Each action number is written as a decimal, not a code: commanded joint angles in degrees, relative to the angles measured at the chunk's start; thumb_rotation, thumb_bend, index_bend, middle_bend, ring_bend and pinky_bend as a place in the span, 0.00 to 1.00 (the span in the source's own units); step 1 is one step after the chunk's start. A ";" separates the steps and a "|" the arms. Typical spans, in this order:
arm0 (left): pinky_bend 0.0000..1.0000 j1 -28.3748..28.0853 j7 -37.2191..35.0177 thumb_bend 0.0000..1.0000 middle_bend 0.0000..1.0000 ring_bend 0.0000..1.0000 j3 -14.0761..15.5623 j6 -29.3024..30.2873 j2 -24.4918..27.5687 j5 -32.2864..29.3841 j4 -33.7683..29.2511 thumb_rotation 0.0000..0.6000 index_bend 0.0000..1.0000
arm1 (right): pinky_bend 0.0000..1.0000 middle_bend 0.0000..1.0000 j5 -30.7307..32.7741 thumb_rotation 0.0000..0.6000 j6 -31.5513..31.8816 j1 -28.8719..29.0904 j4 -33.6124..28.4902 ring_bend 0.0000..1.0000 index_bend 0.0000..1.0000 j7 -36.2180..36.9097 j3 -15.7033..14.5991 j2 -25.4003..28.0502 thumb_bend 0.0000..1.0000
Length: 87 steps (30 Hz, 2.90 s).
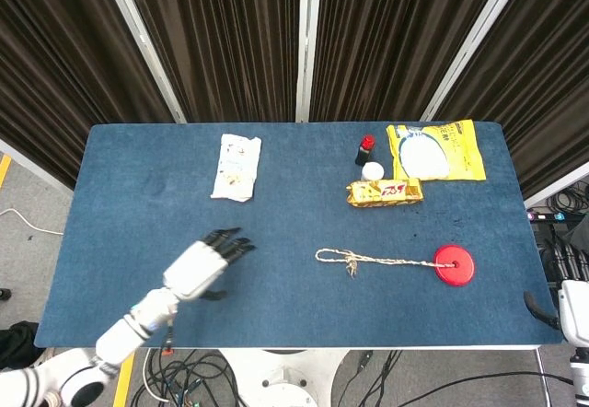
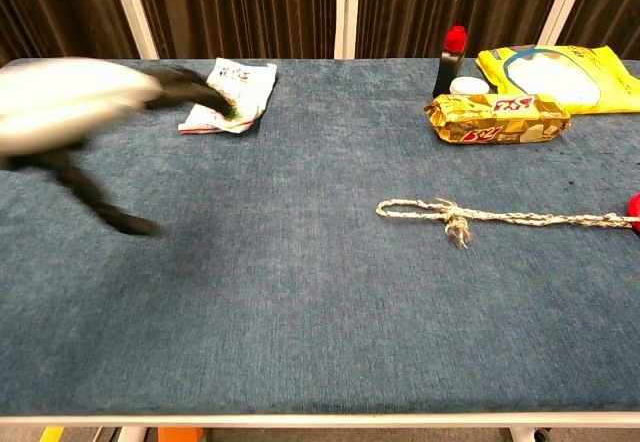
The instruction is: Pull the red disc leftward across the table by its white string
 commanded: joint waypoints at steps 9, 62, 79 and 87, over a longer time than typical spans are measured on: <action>0.17 -15.74 0.90 0.04 0.13 0.04 -4.39 -15.17 -16.61 -5.57 15.97 1.00 0.14 | 0.00 0.00 0.83 1.00 0.94 -1.08 2.14 0.00 0.00 3.09 0.54 0.53 0.21; 0.46 -21.74 -1.98 0.34 0.93 0.64 -0.65 -12.69 -15.92 -15.04 21.17 1.00 0.40 | 0.00 0.00 1.25 1.00 -0.89 -1.01 5.28 0.00 0.00 5.08 0.97 -1.09 0.22; 0.65 -1.93 -1.25 0.36 0.94 0.70 -0.07 11.56 5.79 -21.95 14.67 1.00 0.74 | 0.00 0.00 0.21 1.00 -1.41 0.03 2.24 0.00 0.00 1.41 0.79 -0.72 0.22; 0.66 5.19 -6.74 0.37 0.93 0.69 -0.20 16.95 11.15 -23.36 20.45 1.00 0.75 | 0.00 0.00 -0.22 1.00 -1.11 0.37 0.39 0.00 0.00 -1.18 0.73 -0.75 0.22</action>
